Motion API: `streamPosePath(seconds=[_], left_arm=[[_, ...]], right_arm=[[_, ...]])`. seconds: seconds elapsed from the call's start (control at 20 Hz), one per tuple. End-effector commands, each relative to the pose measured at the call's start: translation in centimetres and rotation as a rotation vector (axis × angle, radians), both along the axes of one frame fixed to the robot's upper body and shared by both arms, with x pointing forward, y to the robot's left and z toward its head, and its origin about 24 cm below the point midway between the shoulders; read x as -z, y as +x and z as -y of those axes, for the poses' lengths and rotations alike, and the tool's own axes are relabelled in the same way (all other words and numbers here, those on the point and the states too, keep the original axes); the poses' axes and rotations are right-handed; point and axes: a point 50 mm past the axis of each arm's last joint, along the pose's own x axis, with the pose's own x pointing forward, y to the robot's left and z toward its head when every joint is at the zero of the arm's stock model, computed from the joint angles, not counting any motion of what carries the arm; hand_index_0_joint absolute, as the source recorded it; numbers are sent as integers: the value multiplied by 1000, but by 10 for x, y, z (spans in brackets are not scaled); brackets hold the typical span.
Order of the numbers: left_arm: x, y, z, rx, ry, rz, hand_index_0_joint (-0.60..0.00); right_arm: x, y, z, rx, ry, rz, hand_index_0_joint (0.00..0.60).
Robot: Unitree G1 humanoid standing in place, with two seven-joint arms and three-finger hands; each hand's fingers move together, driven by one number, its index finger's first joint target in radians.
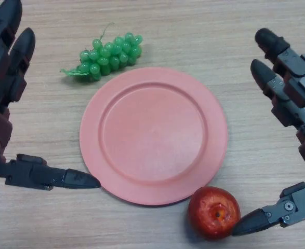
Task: Pick up the red apple and place it on the plate
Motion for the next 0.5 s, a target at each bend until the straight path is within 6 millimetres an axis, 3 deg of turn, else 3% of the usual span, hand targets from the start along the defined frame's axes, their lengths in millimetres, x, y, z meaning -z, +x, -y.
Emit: streamPosePath(seconds=[0.05, 0.5], left_arm=[[-19, -13, -5, -14, 37, 162, 0], [-19, -15, -6, 8, -36, 112, 0]], right_arm=[[-18, -13, 0, -39, 9, 162, 0], [-11, -21, 6, -40, 27, 186, 0]])
